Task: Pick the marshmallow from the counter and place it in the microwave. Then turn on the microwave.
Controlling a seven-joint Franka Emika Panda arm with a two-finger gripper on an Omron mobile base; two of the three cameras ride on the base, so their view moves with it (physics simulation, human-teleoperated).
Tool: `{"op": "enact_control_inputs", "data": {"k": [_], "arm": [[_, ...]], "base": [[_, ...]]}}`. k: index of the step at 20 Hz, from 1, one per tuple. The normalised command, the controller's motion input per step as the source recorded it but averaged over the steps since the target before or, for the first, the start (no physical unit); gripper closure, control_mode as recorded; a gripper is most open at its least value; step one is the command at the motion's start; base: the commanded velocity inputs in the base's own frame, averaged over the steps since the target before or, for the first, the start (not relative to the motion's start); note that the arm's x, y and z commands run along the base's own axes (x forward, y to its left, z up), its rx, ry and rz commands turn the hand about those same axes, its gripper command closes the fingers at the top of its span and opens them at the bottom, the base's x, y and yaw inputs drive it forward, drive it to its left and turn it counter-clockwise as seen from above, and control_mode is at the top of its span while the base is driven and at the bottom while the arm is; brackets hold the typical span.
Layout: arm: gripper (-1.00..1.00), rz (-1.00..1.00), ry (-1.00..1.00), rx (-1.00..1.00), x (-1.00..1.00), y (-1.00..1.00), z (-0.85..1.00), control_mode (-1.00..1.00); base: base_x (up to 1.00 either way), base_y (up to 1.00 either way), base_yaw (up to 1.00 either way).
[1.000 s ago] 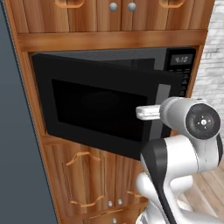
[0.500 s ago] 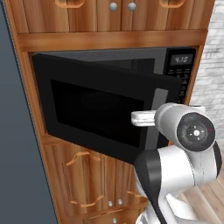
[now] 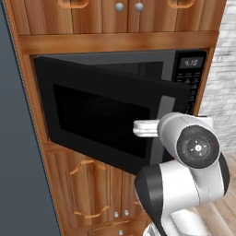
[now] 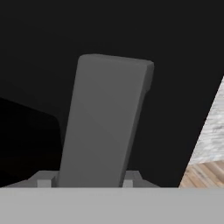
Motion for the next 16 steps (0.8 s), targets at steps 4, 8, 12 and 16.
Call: {"op": "enact_control_inputs", "data": {"k": [4, 8, 12, 16], "arm": [[-1.00, 0.00, 0.00, 0.00, -0.10, 0.11, 0.00, -1.00], [-1.00, 0.00, 0.00, 0.00, -0.07, 0.18, 0.00, -1.00], [-1.00, 0.00, 0.00, 0.00, -0.13, 0.13, 0.00, -1.00], [-1.00, 0.00, -0.03, 0.00, -0.32, 0.07, 0.00, -1.00]], "base": [[0.00, 0.00, 0.00], [0.00, 0.00, 0.00], [0.00, 0.00, 0.00], [0.00, 0.00, 0.00]]}}
